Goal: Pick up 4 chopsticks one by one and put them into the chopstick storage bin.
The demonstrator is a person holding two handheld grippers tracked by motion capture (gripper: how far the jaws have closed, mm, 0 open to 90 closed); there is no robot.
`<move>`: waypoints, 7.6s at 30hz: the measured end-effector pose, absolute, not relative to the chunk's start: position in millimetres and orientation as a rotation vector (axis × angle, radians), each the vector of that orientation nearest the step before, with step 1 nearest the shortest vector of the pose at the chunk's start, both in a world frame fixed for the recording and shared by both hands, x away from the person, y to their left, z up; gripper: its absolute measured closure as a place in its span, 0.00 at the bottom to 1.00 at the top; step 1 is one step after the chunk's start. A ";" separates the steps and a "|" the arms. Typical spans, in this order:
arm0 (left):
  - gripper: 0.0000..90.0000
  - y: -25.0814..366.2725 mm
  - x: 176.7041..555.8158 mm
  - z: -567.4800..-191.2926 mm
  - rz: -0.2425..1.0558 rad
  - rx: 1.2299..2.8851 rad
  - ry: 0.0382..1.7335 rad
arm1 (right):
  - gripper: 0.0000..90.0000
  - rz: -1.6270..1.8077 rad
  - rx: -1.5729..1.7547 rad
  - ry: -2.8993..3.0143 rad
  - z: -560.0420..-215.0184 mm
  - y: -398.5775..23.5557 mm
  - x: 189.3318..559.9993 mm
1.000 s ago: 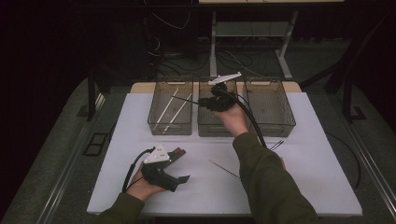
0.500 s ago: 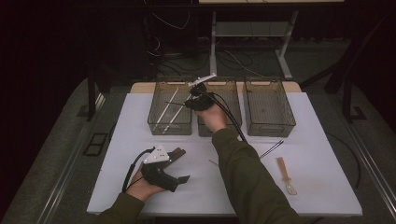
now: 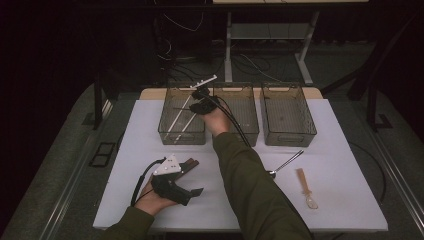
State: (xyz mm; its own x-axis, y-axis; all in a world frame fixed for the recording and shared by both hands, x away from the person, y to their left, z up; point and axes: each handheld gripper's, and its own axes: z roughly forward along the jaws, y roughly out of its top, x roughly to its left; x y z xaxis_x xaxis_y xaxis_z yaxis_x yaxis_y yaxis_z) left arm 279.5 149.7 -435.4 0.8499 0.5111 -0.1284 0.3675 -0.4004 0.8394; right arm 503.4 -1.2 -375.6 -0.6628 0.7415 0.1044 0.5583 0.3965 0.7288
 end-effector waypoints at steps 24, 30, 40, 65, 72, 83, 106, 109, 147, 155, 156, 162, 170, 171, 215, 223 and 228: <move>0.00 149.5 278.6 -434.5 0.184 2.036 0.632 | 0.54 1.277 1.116 2.435 -352.9 -32.6 482.7; 0.00 148.8 278.6 -435.0 0.186 2.034 0.631 | 0.51 1.351 1.073 2.442 -345.6 -59.8 458.1; 0.00 147.7 277.0 -435.3 0.173 2.031 0.626 | 0.41 1.392 1.054 2.449 -342.4 -107.7 419.9; 0.00 151.6 277.6 -437.5 0.186 2.042 0.606 | 0.39 1.374 0.976 2.507 -363.9 -187.6 351.2; 0.00 151.0 277.4 -437.5 0.184 2.043 0.601 | 0.44 1.338 1.002 2.559 -378.2 -205.4 329.3; 0.00 149.9 276.3 -437.0 0.179 2.050 0.593 | 0.50 1.245 0.996 2.614 -389.6 -222.9 301.8; 0.00 149.3 276.9 -437.6 0.179 2.066 0.589 | 0.80 0.783 0.916 2.880 -416.7 -229.4 263.5; 0.00 149.3 277.1 -437.7 0.178 2.066 0.588 | 0.80 0.709 0.912 2.917 -417.2 -226.1 263.3; 0.00 147.5 276.5 -438.2 0.173 2.059 0.586 | 0.94 0.421 0.830 2.989 -420.9 -204.9 273.1; 0.00 148.0 276.6 -437.7 0.177 2.067 0.577 | 0.94 0.629 0.893 2.946 -415.7 -213.7 277.5; 0.00 148.0 276.5 -437.6 0.177 2.067 0.576 | 0.94 0.658 0.903 2.939 -415.2 -215.2 278.4; 0.00 148.0 276.3 -437.4 0.176 2.067 0.577 | 0.94 0.857 0.962 2.889 -413.9 -223.0 283.3; 0.00 147.5 276.1 -437.6 0.175 2.062 0.580 | 0.94 1.008 1.013 2.817 -411.8 -227.0 287.5; 0.00 147.3 276.1 -437.7 0.174 2.061 0.580 | 0.94 1.025 1.011 2.809 -410.8 -227.0 287.7; 0.00 147.9 276.7 -437.7 0.169 2.055 0.580 | 0.94 1.346 0.936 2.558 -356.0 -156.6 365.8; 0.00 148.1 276.4 -436.7 0.163 2.056 0.583 | 0.94 1.306 0.960 2.530 -345.0 -132.2 389.0; 0.00 148.5 276.5 -436.5 0.163 2.057 0.579 | 0.94 1.275 1.008 2.511 -341.6 -115.8 405.2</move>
